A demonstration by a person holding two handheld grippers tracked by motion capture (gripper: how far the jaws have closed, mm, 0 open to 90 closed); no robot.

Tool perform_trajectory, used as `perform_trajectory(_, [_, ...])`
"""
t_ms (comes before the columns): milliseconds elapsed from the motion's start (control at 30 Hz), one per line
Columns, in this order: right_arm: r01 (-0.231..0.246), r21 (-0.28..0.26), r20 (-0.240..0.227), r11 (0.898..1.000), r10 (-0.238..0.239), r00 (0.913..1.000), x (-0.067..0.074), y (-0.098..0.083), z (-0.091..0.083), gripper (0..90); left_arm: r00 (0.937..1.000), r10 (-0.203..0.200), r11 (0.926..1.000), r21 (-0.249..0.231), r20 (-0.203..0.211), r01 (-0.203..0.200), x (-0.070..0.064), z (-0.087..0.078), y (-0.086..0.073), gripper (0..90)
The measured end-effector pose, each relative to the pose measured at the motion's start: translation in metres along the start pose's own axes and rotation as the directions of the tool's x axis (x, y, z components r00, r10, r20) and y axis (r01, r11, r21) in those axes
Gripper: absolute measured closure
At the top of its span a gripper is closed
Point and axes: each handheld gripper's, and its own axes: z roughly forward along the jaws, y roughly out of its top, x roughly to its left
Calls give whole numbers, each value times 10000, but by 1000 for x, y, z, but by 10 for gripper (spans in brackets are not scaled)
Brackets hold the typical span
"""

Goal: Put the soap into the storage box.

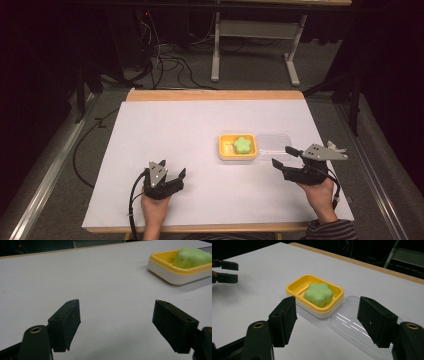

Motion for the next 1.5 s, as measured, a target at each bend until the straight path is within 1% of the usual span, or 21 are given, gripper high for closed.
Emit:
perform_trajectory(133, [-135,-57,-14,9999,135,9999,-1,-5,-2,323,10000,9,10000,-3,2,-9,0,0,0,230])
perform_trajectory(167, [-251,-53,-18,9997,251,9997,-1,-6,-3,323,10000,4,10000,-4,2,-4,0,0,0,231])
perform_trajectory(267, [-234,-55,10,9997,234,9997,-2,-9,-3,323,10000,8,10000,1,3,-8,0,0,0,231])
perform_trajectory(333, [-366,-84,59,9993,367,9993,-2,-12,-2,326,10000,0,10000,5,-1,0,0,0,0,230])
perform_trajectory(400, [-397,-123,83,9991,398,9992,-3,-14,-2,328,10000,1,10000,7,-1,-1,0,0,0,230])
perform_trajectory(733, [-693,141,107,9975,691,9976,-4,-26,2,330,10000,10,10000,30,-10,-10,0,0,0,230])
perform_trajectory(1067, [-722,325,199,9969,716,9972,-5,-33,6,330,10000,16,10000,21,-5,-16,0,0,0,230])
perform_trajectory(1300, [-879,519,290,9948,865,9958,-7,-40,10,330,10000,13,10000,15,-14,-13,0,0,0,230])
perform_trajectory(1500, [-912,617,401,9939,888,9952,-9,-44,14,330,10000,31,10000,15,-22,-31,0,0,0,230])
